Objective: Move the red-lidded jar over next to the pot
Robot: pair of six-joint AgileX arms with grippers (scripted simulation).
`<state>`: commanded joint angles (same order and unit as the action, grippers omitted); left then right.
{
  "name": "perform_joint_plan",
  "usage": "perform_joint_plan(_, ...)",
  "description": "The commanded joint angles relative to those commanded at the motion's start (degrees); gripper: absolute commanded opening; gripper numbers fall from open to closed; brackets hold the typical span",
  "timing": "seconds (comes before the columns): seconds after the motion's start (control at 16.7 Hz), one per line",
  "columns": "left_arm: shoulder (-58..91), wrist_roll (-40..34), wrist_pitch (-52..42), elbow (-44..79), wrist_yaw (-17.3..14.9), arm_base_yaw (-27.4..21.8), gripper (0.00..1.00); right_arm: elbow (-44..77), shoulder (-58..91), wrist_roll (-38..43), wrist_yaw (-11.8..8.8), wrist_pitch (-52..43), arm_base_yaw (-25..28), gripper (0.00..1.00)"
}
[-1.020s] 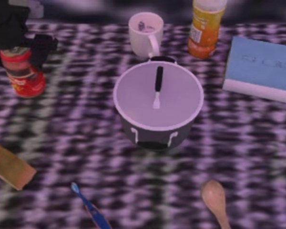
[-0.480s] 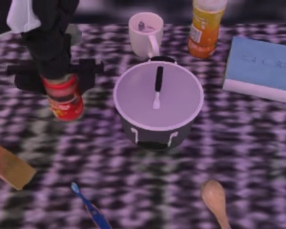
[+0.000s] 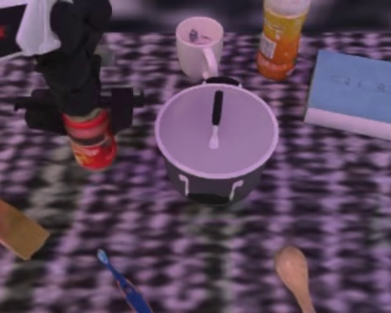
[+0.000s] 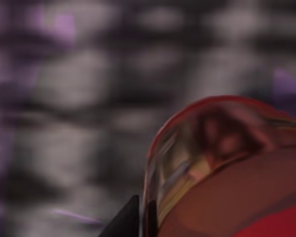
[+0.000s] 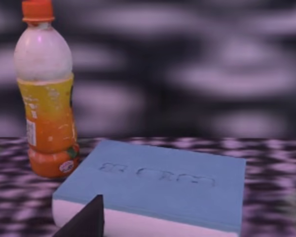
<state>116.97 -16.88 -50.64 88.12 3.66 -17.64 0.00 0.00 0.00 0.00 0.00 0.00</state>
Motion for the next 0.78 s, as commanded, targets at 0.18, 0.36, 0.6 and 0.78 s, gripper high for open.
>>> perform_joint_plan(0.18,1.8,0.2,4.6,-2.4,0.0,0.0,0.0,0.0,0.0,0.0,0.0,0.0,0.0,1.0)
perform_joint_plan(0.36,2.6,0.2,6.4,-3.3,0.0,0.0,0.0,0.0,0.0,0.0,0.0,0.0,0.0,1.0)
perform_joint_plan(0.6,2.6,0.2,6.4,-3.3,0.0,0.0,0.15,0.0,0.0,0.0,0.0,0.0,0.0,1.0)
perform_joint_plan(0.78,2.6,0.2,6.4,-3.3,0.0,0.0,0.38,0.0,0.0,0.0,0.0,0.0,0.0,1.0)
